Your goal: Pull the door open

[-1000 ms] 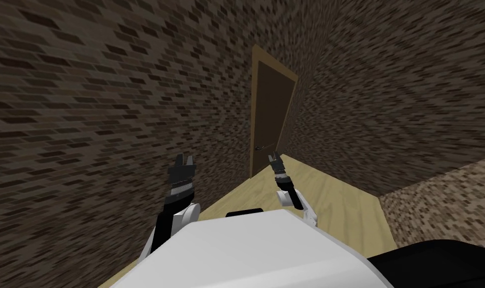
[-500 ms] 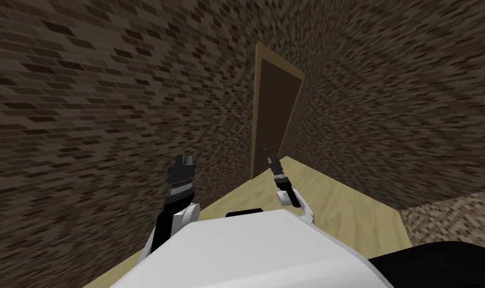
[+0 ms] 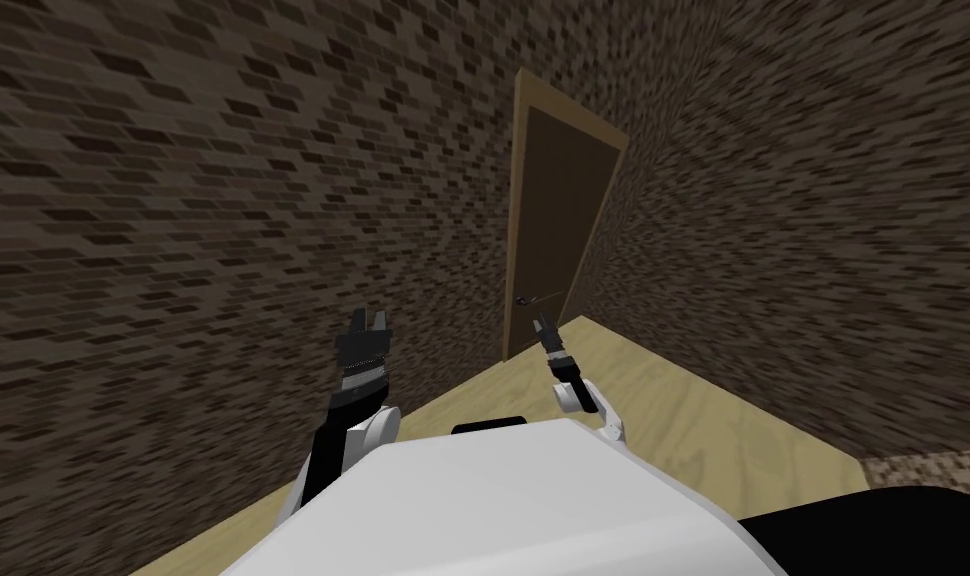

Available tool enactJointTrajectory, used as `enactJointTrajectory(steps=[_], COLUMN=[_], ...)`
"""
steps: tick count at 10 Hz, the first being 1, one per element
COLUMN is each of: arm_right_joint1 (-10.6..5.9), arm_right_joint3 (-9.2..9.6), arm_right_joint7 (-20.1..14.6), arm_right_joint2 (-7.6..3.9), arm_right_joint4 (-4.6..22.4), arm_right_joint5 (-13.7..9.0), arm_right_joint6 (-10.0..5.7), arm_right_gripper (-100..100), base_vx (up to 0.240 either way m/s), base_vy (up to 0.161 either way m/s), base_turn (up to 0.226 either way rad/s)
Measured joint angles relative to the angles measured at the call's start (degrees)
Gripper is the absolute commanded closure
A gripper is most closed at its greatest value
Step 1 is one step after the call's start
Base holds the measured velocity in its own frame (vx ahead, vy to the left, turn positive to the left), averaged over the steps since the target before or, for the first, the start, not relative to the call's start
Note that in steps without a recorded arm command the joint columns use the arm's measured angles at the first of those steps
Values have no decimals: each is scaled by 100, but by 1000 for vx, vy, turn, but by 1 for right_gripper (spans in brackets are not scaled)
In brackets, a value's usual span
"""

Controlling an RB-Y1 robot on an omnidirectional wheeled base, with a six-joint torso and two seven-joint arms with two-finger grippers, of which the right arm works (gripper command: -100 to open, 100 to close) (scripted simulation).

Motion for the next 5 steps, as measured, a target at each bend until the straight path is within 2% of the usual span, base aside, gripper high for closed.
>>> enactJointTrajectory(steps=[1,3,4,5], arm_right_joint1=[-61,-151,-220,-286], arm_right_joint3=[-5,9,13,22], arm_right_joint7=[-36,-94,-120,-154], arm_right_joint2=[-63,-161,-211,-277], arm_right_joint4=[166,517,704,915], arm_right_joint5=[-22,-53,-68,-89], arm_right_joint6=[-19,-121,-135,-182], arm_right_gripper=[-100,-100,-100,-100], base_vx=[55,32,47,40], base_vy=[-83,-81,-93,-81], base_turn=[220,76,217,74])
